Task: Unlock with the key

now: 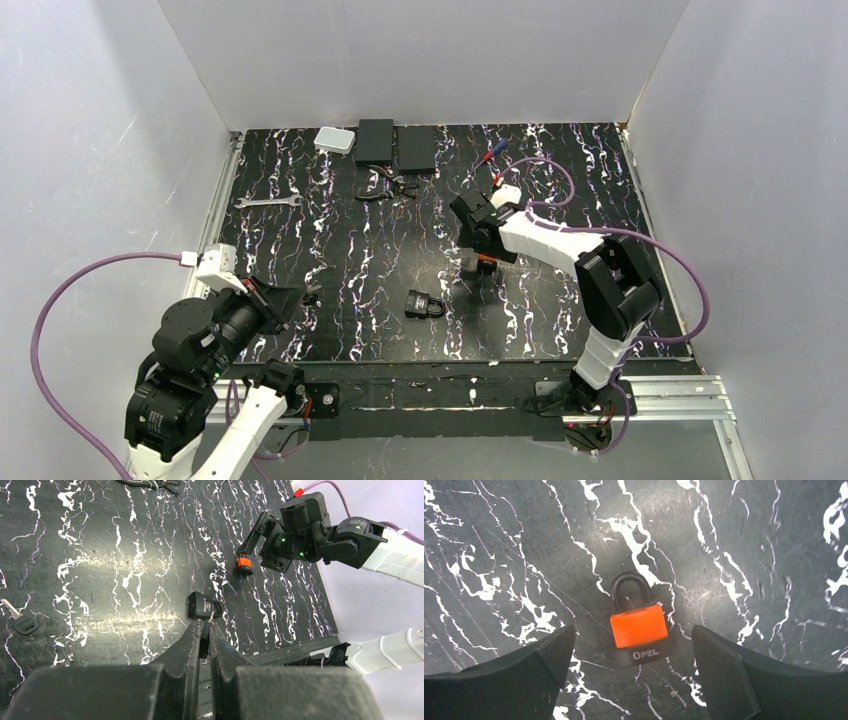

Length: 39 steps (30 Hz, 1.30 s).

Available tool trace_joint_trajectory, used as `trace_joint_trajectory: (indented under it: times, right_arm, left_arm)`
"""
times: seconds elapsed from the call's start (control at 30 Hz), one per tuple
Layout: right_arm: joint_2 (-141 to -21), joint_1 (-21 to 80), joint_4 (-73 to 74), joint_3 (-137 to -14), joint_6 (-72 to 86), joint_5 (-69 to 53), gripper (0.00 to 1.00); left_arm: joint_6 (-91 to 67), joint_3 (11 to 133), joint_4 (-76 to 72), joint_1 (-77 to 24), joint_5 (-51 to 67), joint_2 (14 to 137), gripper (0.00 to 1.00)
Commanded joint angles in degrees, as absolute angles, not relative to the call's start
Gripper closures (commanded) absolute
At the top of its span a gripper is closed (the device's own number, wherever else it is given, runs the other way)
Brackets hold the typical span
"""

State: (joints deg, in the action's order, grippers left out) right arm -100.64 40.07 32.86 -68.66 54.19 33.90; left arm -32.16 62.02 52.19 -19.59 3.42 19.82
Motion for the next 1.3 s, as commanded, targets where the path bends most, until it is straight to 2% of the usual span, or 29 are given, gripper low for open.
trace_joint_trajectory:
  times: [0.0, 0.17, 0.5, 0.73, 0.97, 1.07, 1.2, 1.27]
  right_arm:
    - [-101.2, 39.3, 30.3, -70.3, 41.8, 32.2, 0.09]
    - [-103.7, 39.2, 28.3, -69.4, 38.1, 24.8, 0.12]
    - [-107.8, 38.8, 27.0, -69.3, 34.3, 21.4, 0.33]
    - [-107.9, 37.7, 27.2, -69.2, 33.1, 20.5, 0.58]
    - [-104.8, 37.1, 28.9, -71.8, 34.5, 19.3, 0.77]
    - [-101.9, 36.8, 30.7, -74.1, 38.3, 19.0, 0.82]
    - [-97.1, 36.3, 31.6, -76.3, 46.4, 17.8, 0.97]
    - [-94.1, 36.1, 30.9, -75.9, 51.9, 17.1, 0.99]
  left_arm:
    - [-31.7, 61.6, 50.4, -19.4, 2.3, 19.8, 1.0]
    - [-30.8, 62.2, 50.9, -19.4, 2.1, 20.0, 1.0]
    - [-29.8, 62.4, 51.5, -19.4, 2.1, 20.1, 1.0]
    - [-29.2, 63.1, 51.5, -19.3, 2.4, 20.7, 1.0]
    - [-29.2, 63.4, 50.4, -19.4, 2.6, 21.2, 1.0]
    - [-29.6, 63.3, 49.7, -19.4, 2.8, 21.4, 1.0]
    - [-30.1, 63.2, 48.5, -19.3, 3.1, 21.8, 1.0]
    - [-30.3, 63.6, 47.8, -19.4, 3.2, 22.6, 1.0]
